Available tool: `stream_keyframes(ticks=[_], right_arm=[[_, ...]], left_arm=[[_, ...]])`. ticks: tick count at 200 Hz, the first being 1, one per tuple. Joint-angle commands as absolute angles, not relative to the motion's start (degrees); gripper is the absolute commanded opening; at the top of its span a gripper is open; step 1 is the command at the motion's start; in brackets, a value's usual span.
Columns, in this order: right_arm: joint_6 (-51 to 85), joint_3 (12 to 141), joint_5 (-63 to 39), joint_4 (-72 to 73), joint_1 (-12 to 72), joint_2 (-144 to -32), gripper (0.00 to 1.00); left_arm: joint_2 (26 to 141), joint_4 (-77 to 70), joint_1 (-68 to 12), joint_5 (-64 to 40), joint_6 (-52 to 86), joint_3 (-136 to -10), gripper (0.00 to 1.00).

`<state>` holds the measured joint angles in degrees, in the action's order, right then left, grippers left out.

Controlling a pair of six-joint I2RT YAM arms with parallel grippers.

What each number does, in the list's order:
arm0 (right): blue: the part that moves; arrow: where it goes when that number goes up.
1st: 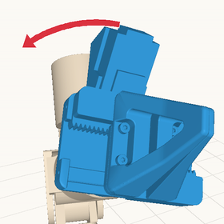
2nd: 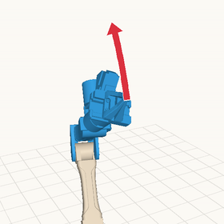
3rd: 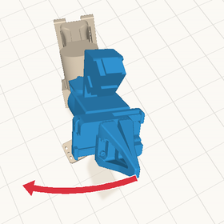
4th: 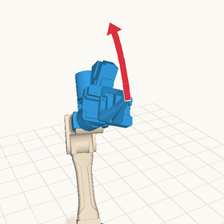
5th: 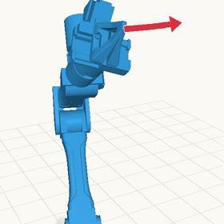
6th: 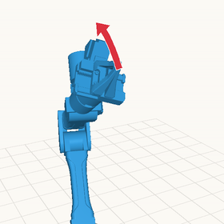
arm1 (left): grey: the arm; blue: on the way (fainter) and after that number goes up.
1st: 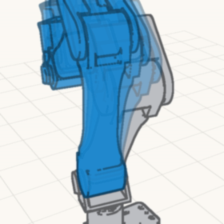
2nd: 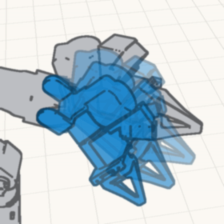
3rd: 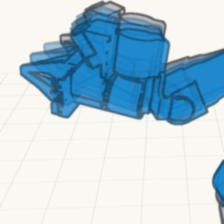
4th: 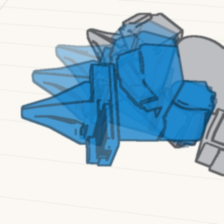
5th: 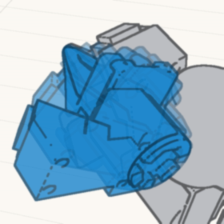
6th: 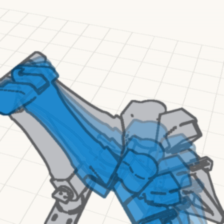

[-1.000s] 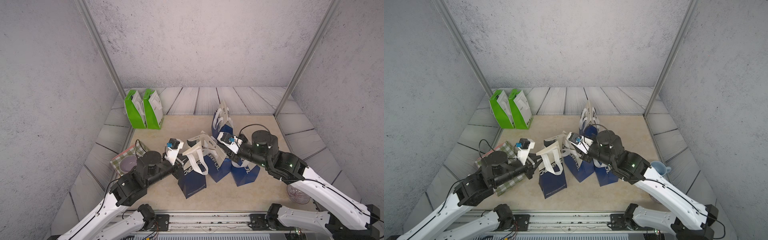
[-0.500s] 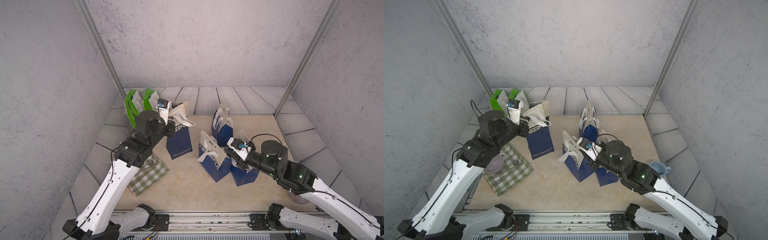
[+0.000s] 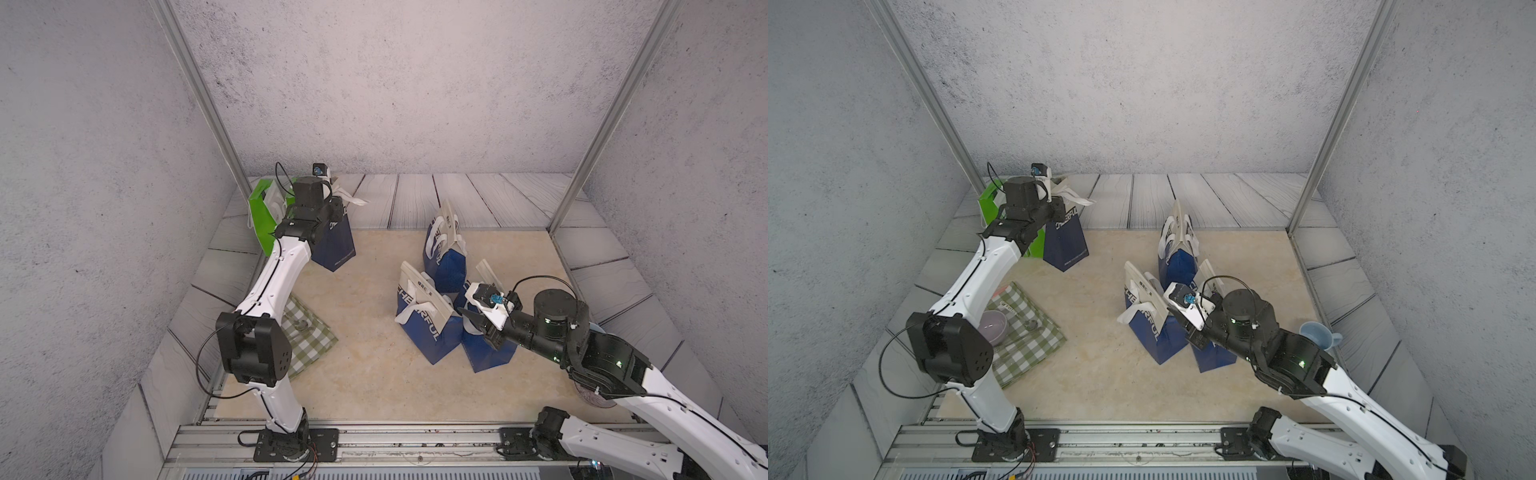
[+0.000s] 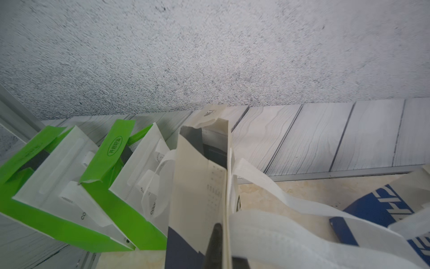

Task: Open the takeout bag
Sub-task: Place the takeout bag at the center of the board.

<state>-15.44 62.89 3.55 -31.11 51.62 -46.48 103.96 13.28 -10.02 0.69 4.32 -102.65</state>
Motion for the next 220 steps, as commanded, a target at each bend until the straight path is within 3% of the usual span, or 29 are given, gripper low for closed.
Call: stream_keyframes(ticks=[1, 108, 148, 175, 220], right_arm=[[-14.74, 62.76, 4.41, -33.45, 51.42, -45.44, 0.32], [-13.71, 62.34, 5.62, -37.02, 51.41, -44.62, 0.32], [-12.5, 61.19, 5.09, -35.94, 51.42, -44.14, 0.32], [-12.22, 61.22, 4.61, -35.46, 51.42, -44.63, 0.32], [-10.96, 61.08, 3.89, -34.01, 51.42, -45.31, 0.35]], left_arm=[[106.26, 0.35, -9.6, 0.68, 5.11, -106.87, 0.0], [119.08, -15.02, -8.96, 10.71, 2.55, -111.88, 0.0], [118.11, -19.37, -8.96, 8.11, 5.13, -103.45, 0.0], [116.16, -20.78, -8.96, 4.84, 8.7, -95.96, 0.35], [102.2, -18.64, -9.05, 0.31, 15.24, -81.53, 0.52]])
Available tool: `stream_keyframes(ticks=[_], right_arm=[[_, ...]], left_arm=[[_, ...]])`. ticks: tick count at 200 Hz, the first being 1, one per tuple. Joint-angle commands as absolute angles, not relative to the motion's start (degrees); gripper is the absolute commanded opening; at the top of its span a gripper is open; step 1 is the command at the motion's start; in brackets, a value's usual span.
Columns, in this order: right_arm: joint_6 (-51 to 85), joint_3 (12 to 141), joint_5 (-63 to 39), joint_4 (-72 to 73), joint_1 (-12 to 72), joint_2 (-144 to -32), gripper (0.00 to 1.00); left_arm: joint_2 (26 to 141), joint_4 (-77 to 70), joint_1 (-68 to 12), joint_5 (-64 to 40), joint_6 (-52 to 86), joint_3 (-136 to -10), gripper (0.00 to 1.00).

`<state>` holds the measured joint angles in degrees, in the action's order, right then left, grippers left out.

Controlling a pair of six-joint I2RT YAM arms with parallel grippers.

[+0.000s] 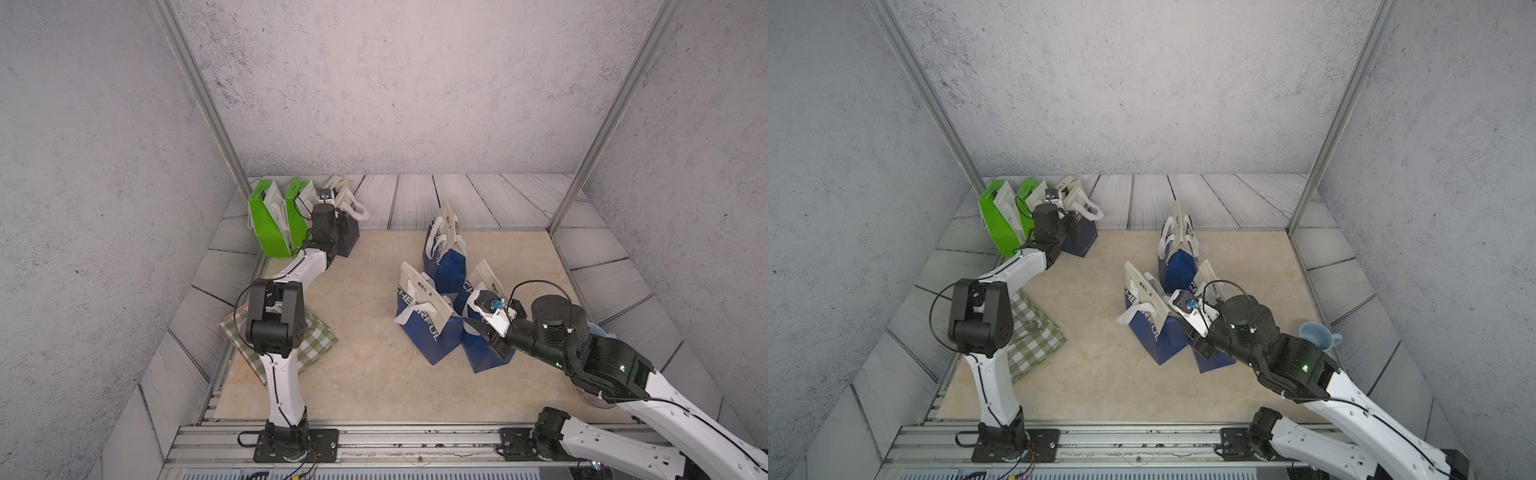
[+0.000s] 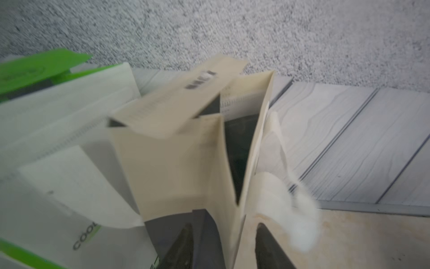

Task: Open the takeout bag
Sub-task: Place the takeout bag at the center of the board, then adjust the takeout bag at the center of the board.

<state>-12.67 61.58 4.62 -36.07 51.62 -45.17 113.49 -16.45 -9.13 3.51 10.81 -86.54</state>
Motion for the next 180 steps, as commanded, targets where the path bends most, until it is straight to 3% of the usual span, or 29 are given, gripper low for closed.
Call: stream_keyframes(ticks=[1, 63, 85, 125, 180], right_arm=[[-10.93, 61.08, 3.84, -33.97, 51.42, -45.29, 0.35], [-3.01, 63.08, 4.11, -31.17, 51.42, -52.01, 0.51], [-0.09, 67.92, 5.51, -33.01, 51.43, -58.39, 0.57], [0.96, 79.88, 11.09, -40.59, 51.03, -71.61, 0.61], [2.22, 88.78, 8.28, -45.95, 48.27, -83.1, 0.6]], left_arm=[[101.73, -18.5, -9.05, 0.2, 15.27, -81.11, 0.52], [70.26, -2.39, -9.23, -9.81, 22.28, -62.69, 0.54], [60.75, -2.0, -9.38, -18.35, 27.97, -55.4, 0.54], [46.07, 5.18, -9.67, -28.3, 33.2, -44.59, 0.52], [28.41, 15.51, -10.02, -34.74, 33.88, -34.34, 0.52]])
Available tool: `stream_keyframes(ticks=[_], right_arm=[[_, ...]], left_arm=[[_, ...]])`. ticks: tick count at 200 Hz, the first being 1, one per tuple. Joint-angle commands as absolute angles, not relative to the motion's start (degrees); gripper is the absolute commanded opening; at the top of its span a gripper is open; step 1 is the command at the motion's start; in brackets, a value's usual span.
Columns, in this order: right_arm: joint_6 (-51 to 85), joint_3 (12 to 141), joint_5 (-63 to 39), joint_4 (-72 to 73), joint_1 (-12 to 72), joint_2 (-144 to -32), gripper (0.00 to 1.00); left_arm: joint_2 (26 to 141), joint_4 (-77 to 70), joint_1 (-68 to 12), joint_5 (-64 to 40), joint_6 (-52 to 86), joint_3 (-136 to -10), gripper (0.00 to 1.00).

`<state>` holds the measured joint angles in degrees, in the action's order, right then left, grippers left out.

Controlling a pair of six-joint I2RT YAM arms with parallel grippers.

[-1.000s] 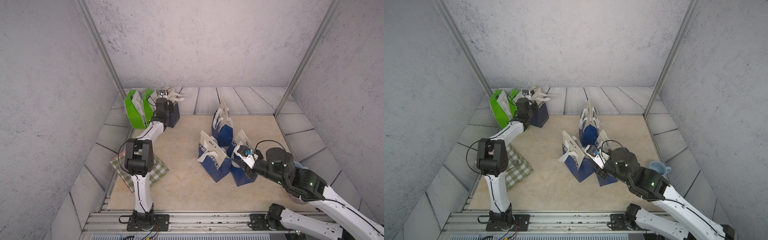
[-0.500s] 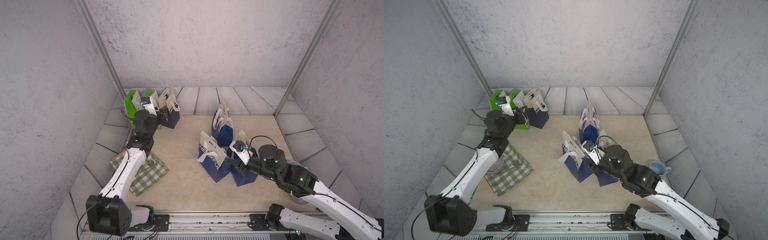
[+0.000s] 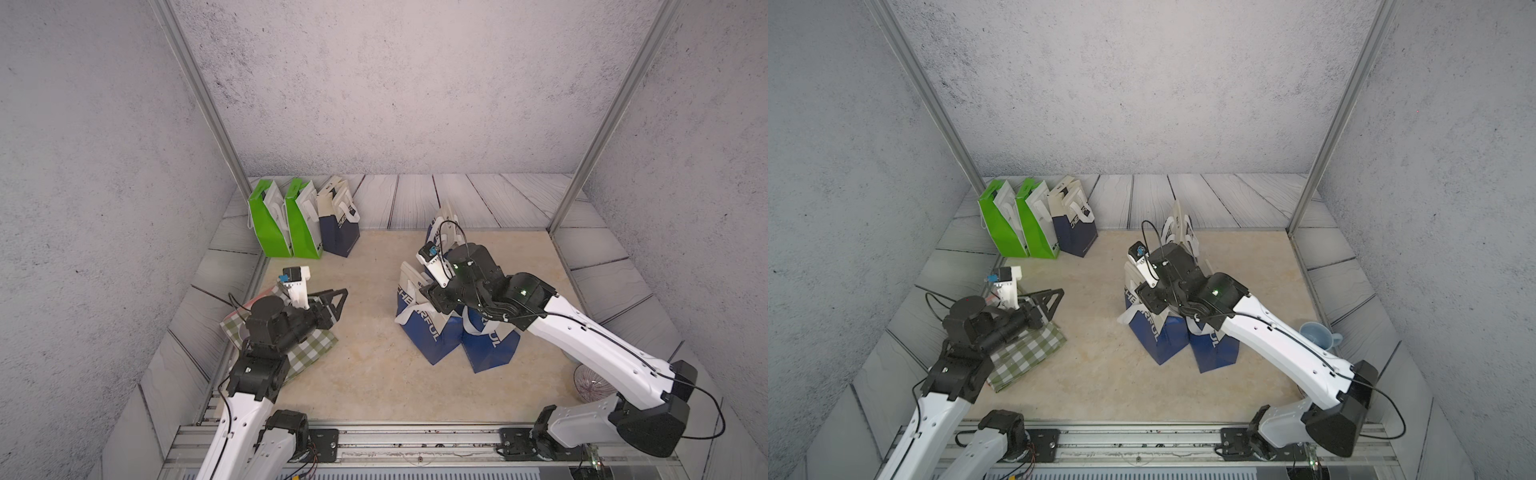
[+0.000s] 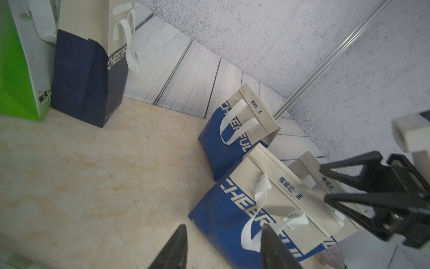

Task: Open the takeout bag
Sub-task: Adjust the takeout bag at the center of the board.

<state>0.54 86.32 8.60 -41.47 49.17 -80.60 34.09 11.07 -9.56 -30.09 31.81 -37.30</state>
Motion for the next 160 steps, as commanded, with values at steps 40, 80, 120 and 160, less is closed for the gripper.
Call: stream_keyframes(ticks=[40, 80, 120, 160], right_arm=[[3.17, 91.58, 6.55, -48.37, 47.81, -87.79, 0.54], [2.58, 92.9, 4.66, -49.84, 47.73, -90.31, 0.32], [-0.93, 95.49, -2.4, -52.21, 47.76, -91.32, 0.03], [-8.65, 96.55, -16.77, -53.82, 48.01, -90.02, 0.01]], left_arm=[[24.34, 13.71, -10.02, -35.99, 37.59, -30.51, 0.52], [25.13, 13.43, -10.04, -36.76, 37.23, -28.36, 0.52], [25.92, 8.66, -10.35, -39.07, 38.74, -26.1, 0.5], [26.11, 4.32, -11.63, -38.69, 38.3, -24.06, 0.51]])
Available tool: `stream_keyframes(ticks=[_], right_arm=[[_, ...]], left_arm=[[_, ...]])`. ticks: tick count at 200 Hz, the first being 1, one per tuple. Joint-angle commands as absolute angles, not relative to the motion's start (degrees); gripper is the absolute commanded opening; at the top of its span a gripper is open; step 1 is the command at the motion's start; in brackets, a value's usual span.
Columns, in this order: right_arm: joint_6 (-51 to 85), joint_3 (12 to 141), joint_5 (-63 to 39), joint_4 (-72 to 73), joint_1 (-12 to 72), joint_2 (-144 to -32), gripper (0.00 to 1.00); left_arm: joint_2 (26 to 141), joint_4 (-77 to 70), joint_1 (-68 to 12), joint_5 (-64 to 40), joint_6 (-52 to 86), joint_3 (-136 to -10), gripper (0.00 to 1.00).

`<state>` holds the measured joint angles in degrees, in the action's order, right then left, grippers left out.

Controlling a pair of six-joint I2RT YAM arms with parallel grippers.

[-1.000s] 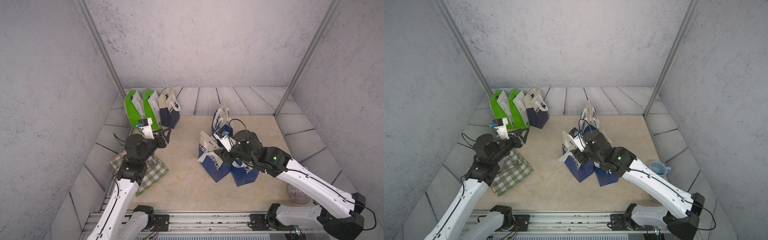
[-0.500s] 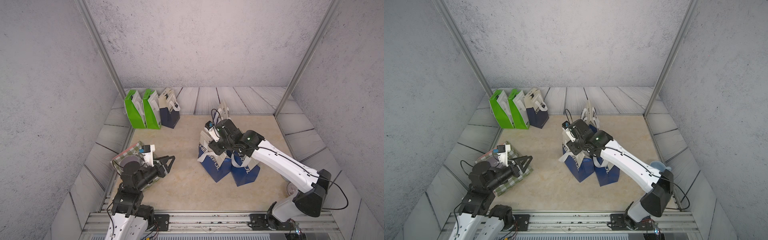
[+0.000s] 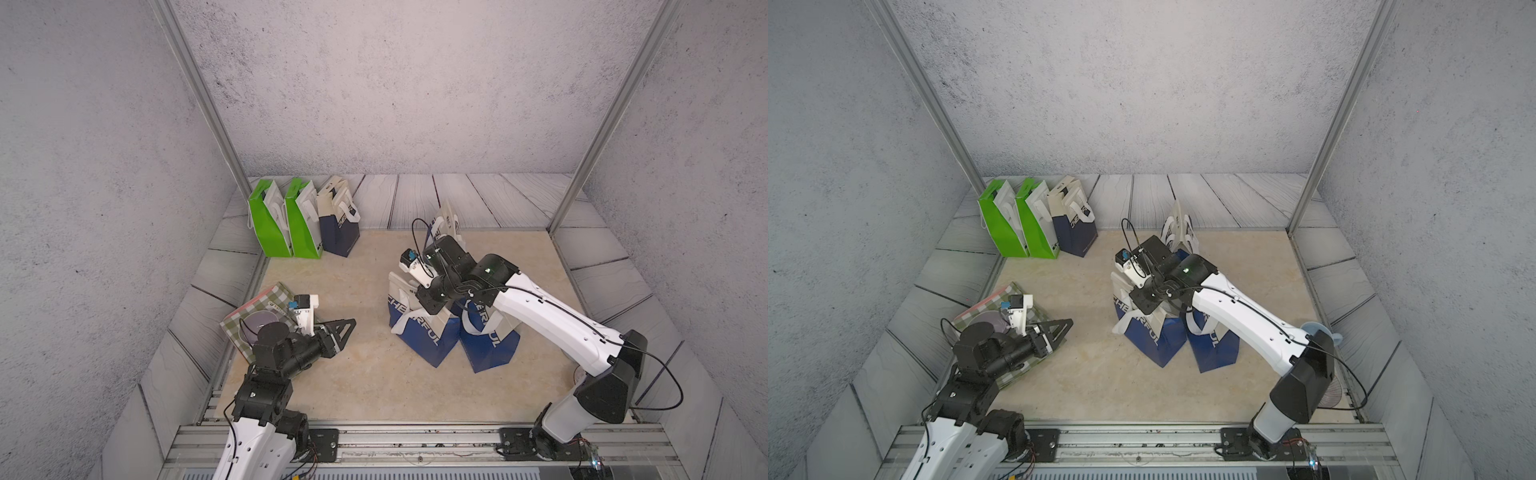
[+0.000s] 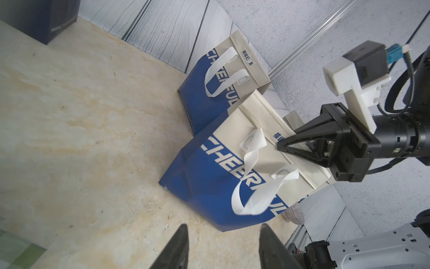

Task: Open the takeout bag
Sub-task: Adjust the takeout bag at the center of the board.

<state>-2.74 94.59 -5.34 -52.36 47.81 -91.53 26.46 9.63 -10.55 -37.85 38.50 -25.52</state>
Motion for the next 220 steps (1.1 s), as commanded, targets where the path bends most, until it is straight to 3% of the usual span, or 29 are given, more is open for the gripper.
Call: stream_keyframes(ticks=[1, 35, 75, 107, 131, 187, 220], right_arm=[[-9.03, 96.57, -17.13, -53.89, 48.0, -90.01, 0.01], [-17.83, 96.65, -23.9, -57.9, 48.71, -90.26, 0.03], [-22.36, 94.01, -22.95, -58.53, 48.84, -89.26, 0.06], [-21.11, 91.85, -21.85, -56.05, 48.8, -87.47, 0.39], [-19.91, 89.59, -20.26, -54.08, 48.79, -84.66, 0.5], [-16.99, 85.41, -13.89, -51.37, 48.79, -79.79, 0.56], [-15.02, 85.4, -11.69, -49.37, 48.76, -78.5, 0.56]], left_arm=[[26.06, 4.09, -11.7, -38.64, 38.31, -23.94, 0.52], [25.51, -2.99, -14.3, -38.76, 40.71, -19.46, 0.52], [23.76, -4.75, -22.75, -33.63, 37.9, -16.9, 0.56], [24.75, -7.94, -27.46, -29.97, 37.3, -14.54, 0.57], [26.62, -8.93, -28.82, -28.26, 35.7, -14.44, 0.58], [34.22, -16.55, -34.13, -27.61, 34.31, -13.4, 0.57], [34.82, -16.8, -38.54, -25.63, 32.31, -12.96, 0.51]])
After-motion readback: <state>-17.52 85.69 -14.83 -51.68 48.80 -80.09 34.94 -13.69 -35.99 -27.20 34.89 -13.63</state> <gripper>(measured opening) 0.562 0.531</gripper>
